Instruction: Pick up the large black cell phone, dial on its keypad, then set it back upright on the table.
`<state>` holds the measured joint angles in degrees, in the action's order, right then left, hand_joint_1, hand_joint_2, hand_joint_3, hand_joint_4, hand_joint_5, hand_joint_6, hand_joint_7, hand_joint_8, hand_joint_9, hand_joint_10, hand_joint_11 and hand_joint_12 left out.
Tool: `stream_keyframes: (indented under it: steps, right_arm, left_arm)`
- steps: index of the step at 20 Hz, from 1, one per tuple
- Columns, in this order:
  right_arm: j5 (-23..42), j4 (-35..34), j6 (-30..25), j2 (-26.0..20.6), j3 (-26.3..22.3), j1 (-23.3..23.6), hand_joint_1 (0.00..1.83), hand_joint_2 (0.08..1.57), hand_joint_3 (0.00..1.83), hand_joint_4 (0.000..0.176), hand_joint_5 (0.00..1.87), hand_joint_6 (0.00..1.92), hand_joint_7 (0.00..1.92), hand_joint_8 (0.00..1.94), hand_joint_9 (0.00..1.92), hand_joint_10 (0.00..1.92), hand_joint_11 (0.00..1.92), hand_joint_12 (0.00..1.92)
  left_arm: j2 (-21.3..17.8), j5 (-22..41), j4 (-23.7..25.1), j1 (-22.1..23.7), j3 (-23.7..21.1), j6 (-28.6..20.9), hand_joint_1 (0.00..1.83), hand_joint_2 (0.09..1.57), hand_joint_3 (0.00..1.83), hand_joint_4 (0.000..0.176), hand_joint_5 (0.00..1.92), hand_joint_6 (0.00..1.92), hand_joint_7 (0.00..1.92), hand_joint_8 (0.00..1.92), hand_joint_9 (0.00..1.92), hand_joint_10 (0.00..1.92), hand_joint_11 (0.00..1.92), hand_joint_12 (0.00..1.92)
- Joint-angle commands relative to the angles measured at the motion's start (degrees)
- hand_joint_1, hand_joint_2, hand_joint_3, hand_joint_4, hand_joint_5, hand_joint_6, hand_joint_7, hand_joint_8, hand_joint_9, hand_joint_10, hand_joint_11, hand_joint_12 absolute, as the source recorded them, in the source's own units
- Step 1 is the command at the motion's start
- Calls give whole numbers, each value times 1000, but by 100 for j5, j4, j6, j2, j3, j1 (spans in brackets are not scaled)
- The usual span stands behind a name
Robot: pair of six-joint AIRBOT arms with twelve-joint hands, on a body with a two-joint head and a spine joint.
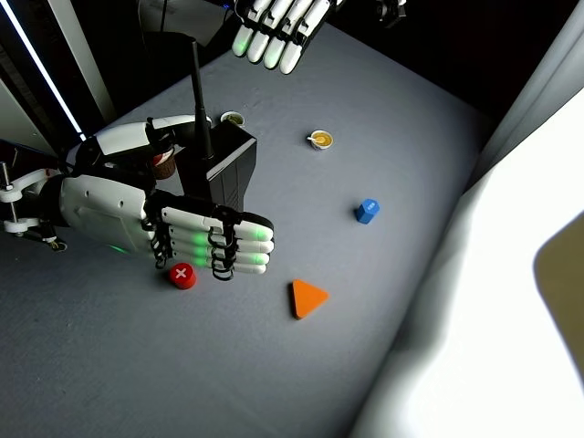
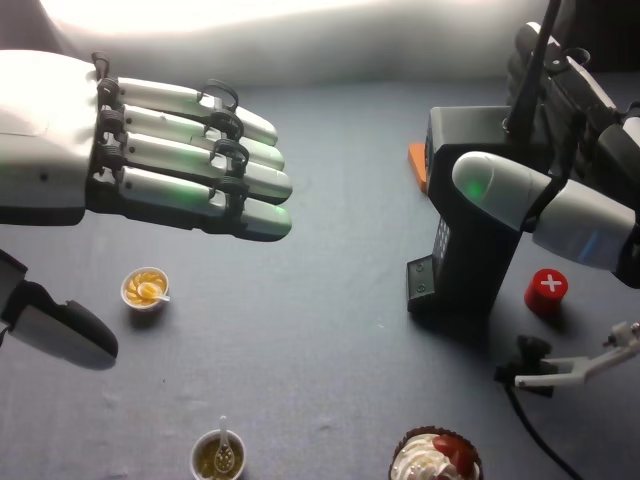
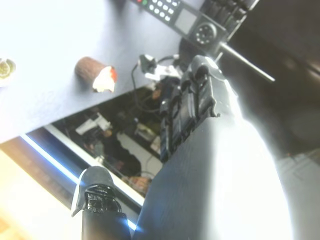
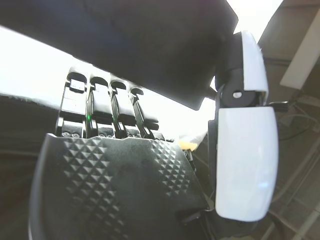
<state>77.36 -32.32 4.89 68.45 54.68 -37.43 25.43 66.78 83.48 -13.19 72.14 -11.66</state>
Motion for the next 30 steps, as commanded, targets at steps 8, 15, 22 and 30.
stream_keyframes:
  steps: [8,15,22,30]
  right_arm:
    - [598,300,-66,81,60,73,964,1041,26,0,0,0,0,0,0,0,2,1]
    - [598,300,-86,182,123,172,1181,1071,4,0,143,8,155,11,151,20,0,659]
    - [597,343,-87,190,76,206,1479,1163,1,0,740,1089,815,1024,877,1177,735,1674]
    - [753,645,-122,141,44,288,1365,1155,2,0,884,992,888,1117,830,1418,738,1501]
  left_arm:
    - [-67,162,-442,219,49,-105,278,1151,0,0,144,5,128,5,102,4,0,309]
    - [-48,221,-745,230,53,-11,276,1162,2,0,114,0,85,0,81,1,0,257]
    - [-31,115,-836,230,62,-118,255,1164,0,0,97,2,63,2,56,1,0,184]
    - [-23,97,-832,230,61,-143,241,1166,0,0,112,2,79,1,71,2,0,206]
